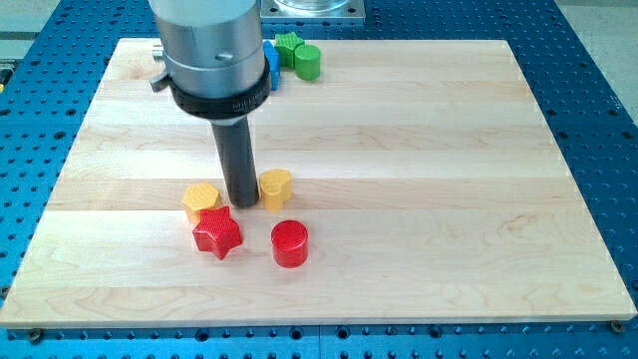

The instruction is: Place your arm at the top right of the green circle

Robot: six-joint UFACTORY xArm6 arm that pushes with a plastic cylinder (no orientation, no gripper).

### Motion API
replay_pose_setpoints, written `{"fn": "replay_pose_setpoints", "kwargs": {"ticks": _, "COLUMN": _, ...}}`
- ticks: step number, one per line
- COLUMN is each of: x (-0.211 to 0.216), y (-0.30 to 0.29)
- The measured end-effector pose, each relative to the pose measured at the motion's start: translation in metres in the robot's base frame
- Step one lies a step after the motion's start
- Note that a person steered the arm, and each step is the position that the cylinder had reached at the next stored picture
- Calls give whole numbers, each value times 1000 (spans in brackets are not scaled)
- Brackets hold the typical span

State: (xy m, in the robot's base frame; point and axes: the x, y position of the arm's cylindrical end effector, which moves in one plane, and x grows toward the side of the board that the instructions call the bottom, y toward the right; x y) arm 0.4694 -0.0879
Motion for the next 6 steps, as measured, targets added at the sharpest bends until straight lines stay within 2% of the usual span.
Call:
{"fn": "replay_pose_setpoints", "kwargs": {"ticks": 1, "x": -75, "y": 13}}
{"fn": "replay_pose_setpoints", "kwargs": {"ticks": 2, "x": -116, "y": 102}}
{"fn": "replay_pose_setpoints", "kwargs": {"ticks": 3, "x": -167, "y": 161}}
{"fn": "replay_pose_setpoints", "kwargs": {"ticks": 4, "x": -243, "y": 162}}
{"fn": "replay_pose_setpoints", "kwargs": {"ticks": 5, "x": -278, "y": 162}}
{"fn": "replay_pose_setpoints", "kwargs": {"ticks": 6, "x": -276, "y": 143}}
